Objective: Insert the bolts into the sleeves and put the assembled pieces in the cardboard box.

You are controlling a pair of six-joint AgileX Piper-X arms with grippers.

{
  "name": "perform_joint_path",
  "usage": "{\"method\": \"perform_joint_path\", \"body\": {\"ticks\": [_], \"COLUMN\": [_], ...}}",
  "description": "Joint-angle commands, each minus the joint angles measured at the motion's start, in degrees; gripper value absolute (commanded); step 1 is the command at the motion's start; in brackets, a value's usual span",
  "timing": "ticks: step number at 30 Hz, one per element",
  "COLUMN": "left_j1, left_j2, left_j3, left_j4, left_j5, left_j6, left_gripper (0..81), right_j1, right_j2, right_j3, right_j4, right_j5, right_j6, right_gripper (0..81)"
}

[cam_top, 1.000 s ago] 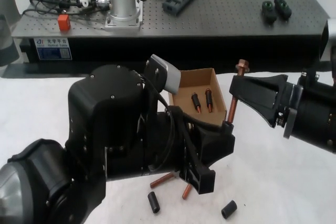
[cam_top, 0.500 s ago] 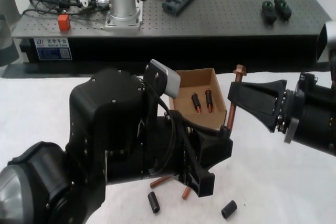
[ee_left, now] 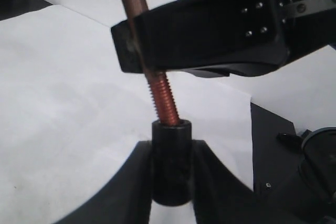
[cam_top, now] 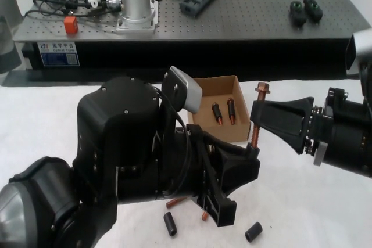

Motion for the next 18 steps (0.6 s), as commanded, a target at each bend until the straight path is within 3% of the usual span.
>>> {"method": "perform_joint_path", "body": {"ticks": [1,8,14,18], "left_j1": [0.0,0.0,0.0,0.0], "left_j2": [-0.6,-0.6,-0.6,-0.5], "left_j3": [-0.8,-0.8,-0.8,-0.8], "left_j4": [-2.4,-4.5,-4.5,-5.0], "left_j5": [-1.9,-6.3,-7.8,-10.5], "left_j6": [0.7,0.7,1.9,4.2], "left_gripper": [0.7,0.7,0.7,0.7], "right_j1": [0.1,0.1,0.1,-1.6], "right_j2": [0.0,0.0,0.0,-0.4], "right_j3": [-0.2,-0.2,-0.3,-0.5], "right_j4": [0.6,0.6,-1.6,-2.1], "right_j5": [-1.2,-1.2,-1.2,-0.9], "right_j6": [-0.7,-1.7,-2.8,-2.8], "right_gripper": [4.3,1.3,34.9,39.6]}}
